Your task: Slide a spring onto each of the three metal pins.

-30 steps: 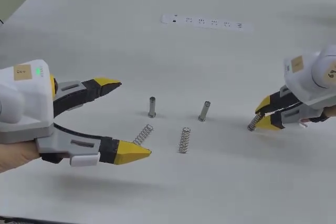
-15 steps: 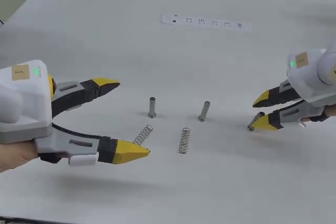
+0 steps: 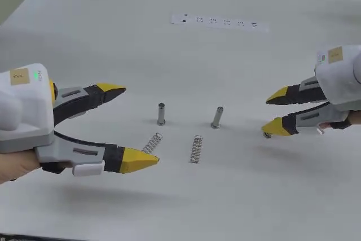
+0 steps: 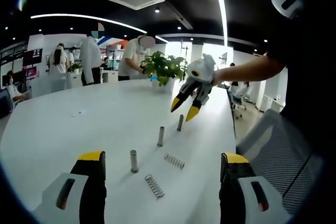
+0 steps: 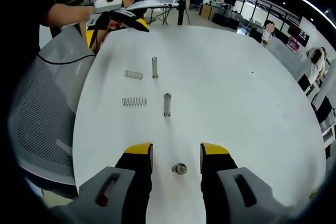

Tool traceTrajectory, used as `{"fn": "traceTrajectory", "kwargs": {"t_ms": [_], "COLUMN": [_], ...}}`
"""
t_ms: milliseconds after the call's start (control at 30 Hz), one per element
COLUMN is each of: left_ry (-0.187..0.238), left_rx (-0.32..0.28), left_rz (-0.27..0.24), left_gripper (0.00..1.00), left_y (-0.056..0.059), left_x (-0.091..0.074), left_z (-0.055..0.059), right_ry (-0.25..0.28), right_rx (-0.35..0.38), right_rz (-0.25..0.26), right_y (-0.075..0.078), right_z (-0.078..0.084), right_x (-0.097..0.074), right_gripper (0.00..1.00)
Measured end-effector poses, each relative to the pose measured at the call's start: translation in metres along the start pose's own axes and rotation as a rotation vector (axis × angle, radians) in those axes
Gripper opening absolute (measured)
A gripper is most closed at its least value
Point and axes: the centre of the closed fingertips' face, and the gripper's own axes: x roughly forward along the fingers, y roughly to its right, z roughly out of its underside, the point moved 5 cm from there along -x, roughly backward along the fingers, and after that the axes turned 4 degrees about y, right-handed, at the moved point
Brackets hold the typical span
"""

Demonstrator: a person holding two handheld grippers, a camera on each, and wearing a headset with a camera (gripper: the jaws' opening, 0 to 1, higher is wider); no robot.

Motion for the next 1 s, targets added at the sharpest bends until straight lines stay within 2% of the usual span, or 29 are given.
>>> {"fn": "traceTrajectory", "kwargs": {"t_ms": [333, 400, 567, 1000], "left_ry": [0.003, 0.005, 0.005, 0.007], "left_rx": [-0.008, -0.008, -0.012, -0.014], "left_rz": [0.008, 0.003, 0.002, -0.003], "left_gripper": [0.87, 0.86, 0.86, 0.86], "left_y": [0.003, 0.003, 0.003, 0.005], "left_x": [0.000, -0.001, -0.002, 0.000], "left_z": [-0.002, -0.003, -0.003, -0.005], "right_ry": [0.103, 0.126, 0.175, 0.237], "right_rx": [0.058, 0.063, 0.098, 0.146], "right_rz": [0.028, 0.054, 0.064, 0.066], "right_y": [-0.011, -0.011, -0.018, -0.033], "right_z": [-0.014, -0.017, -0.023, -0.026], "right_x": [-0.007, -0.008, -0.013, -0.022], "right_gripper": [0.41, 0.41, 0.41, 0.41]}}
